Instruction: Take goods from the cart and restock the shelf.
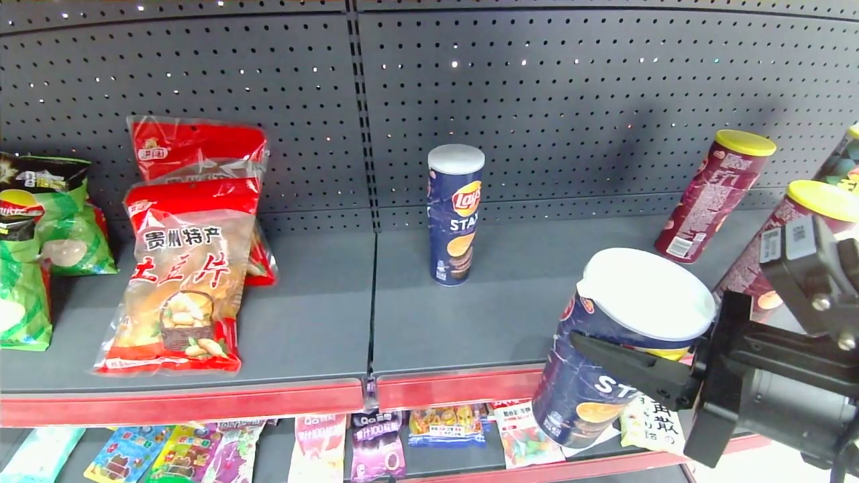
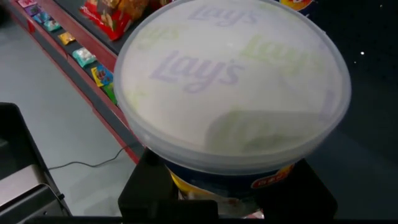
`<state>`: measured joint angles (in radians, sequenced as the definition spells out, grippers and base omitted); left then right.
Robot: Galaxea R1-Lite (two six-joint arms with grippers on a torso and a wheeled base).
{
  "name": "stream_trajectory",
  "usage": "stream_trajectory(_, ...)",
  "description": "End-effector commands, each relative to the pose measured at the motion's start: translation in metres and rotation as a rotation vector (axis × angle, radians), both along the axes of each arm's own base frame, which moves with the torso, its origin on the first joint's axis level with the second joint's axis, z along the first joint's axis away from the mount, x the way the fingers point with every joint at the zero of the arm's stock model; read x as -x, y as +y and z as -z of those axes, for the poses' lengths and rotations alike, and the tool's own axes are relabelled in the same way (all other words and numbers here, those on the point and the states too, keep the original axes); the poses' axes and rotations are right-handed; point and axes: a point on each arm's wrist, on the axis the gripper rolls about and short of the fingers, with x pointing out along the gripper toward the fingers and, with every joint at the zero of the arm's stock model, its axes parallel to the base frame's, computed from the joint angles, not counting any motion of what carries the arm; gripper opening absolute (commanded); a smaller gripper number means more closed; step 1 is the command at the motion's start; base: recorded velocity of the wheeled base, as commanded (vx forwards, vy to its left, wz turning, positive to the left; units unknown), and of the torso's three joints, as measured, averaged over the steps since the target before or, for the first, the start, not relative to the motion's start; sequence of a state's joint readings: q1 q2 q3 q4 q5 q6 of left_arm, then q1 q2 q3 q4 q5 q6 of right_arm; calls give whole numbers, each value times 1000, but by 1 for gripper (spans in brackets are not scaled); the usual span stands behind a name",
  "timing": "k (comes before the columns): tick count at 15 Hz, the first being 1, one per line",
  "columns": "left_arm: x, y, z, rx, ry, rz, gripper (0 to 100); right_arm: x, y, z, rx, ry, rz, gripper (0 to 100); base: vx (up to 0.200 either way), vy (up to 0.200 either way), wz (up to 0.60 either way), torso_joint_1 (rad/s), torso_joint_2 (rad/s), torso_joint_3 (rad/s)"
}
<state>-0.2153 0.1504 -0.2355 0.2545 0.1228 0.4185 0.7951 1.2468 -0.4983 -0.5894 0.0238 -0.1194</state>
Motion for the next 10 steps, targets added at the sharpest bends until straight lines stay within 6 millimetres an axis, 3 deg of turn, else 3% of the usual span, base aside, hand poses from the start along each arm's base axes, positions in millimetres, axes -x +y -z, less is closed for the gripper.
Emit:
stream_trajectory(1,-12,-3,-15,-37,54,28,100,1,-1,1,3,0,1,0,0,0,0,0,0,0)
stream_trajectory(3,-42,-11,-43,-6,79,103,100,2,-2,4,16,2,-2,0,0,0,0,0,0,0)
stream_trajectory(6,-125,-34,-102,136,58,241,100,2,-2,4,17,-2,4,0,0,0,0,0,0,0)
stream_trajectory(8,-195,-58,-133,160,28,367,100,1,-3,1,8,-14,13,0,0,0,0,0,0,0)
stream_trajectory(10,-231,-93,-137,188,92,518,100,-1,-2,-6,-3,-33,43,0,0,0,0,0,0,0)
